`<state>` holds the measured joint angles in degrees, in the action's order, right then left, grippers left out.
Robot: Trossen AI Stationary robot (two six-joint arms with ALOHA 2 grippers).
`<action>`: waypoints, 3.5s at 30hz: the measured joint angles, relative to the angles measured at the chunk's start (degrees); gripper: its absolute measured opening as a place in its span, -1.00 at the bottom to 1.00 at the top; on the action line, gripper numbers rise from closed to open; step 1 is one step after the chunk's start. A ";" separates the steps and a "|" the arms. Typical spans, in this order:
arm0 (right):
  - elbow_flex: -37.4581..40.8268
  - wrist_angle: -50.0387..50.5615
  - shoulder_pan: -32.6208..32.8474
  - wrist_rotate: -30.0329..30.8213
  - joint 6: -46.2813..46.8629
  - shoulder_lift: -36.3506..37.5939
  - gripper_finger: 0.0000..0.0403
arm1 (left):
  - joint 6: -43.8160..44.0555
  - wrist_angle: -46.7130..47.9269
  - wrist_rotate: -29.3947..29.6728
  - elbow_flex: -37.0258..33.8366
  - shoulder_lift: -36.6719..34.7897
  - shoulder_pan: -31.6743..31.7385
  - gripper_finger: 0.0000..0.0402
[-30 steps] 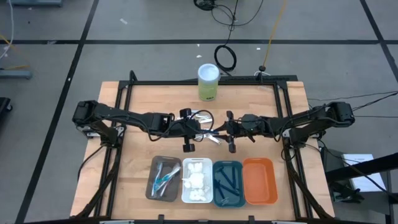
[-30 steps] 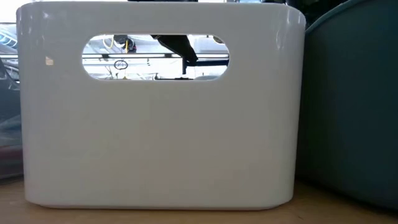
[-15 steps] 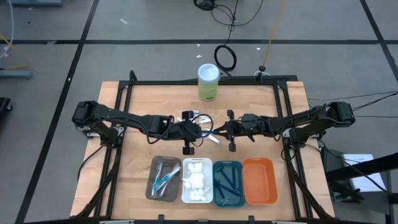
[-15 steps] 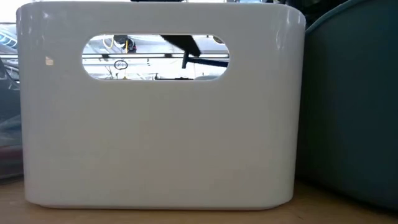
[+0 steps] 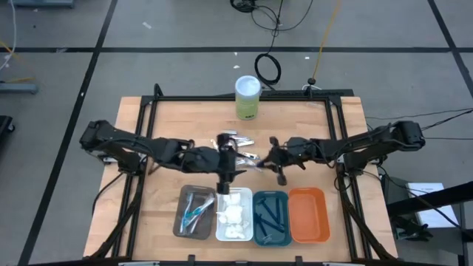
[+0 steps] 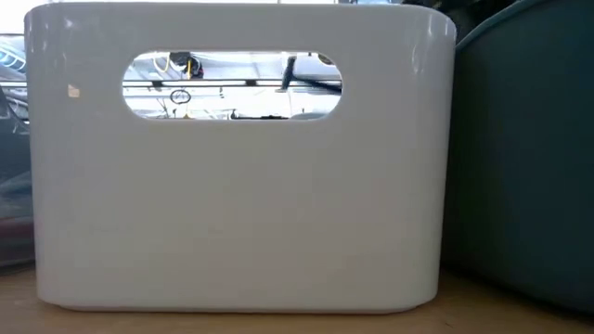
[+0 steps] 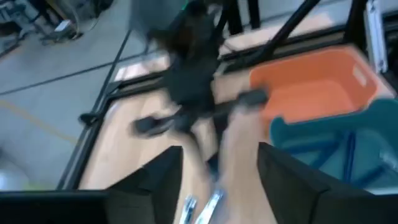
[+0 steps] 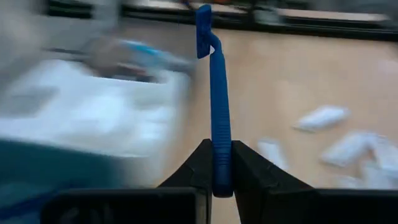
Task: Pick & Place Travel size toiletries
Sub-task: Put the blue razor into the blue bin, then put the silver nail cutter into the orange bin
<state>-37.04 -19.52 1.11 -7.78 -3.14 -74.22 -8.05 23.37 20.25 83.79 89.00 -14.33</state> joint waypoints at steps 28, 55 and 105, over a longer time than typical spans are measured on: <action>4.11 2.43 22.50 -8.41 21.98 1.15 0.06 | 18.48 2.77 7.24 -9.97 -9.48 3.09 0.19; 4.05 -6.85 11.29 13.68 -5.02 7.64 0.07 | 58.11 11.25 -12.41 -19.45 18.58 28.21 0.19; 4.06 -22.83 3.78 17.38 0.07 3.04 0.04 | 3.56 -22.88 -0.42 -23.96 -4.60 7.59 -0.89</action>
<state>-32.98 -42.35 4.89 9.60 -3.07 -71.18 -4.49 0.49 19.83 59.83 84.39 -6.74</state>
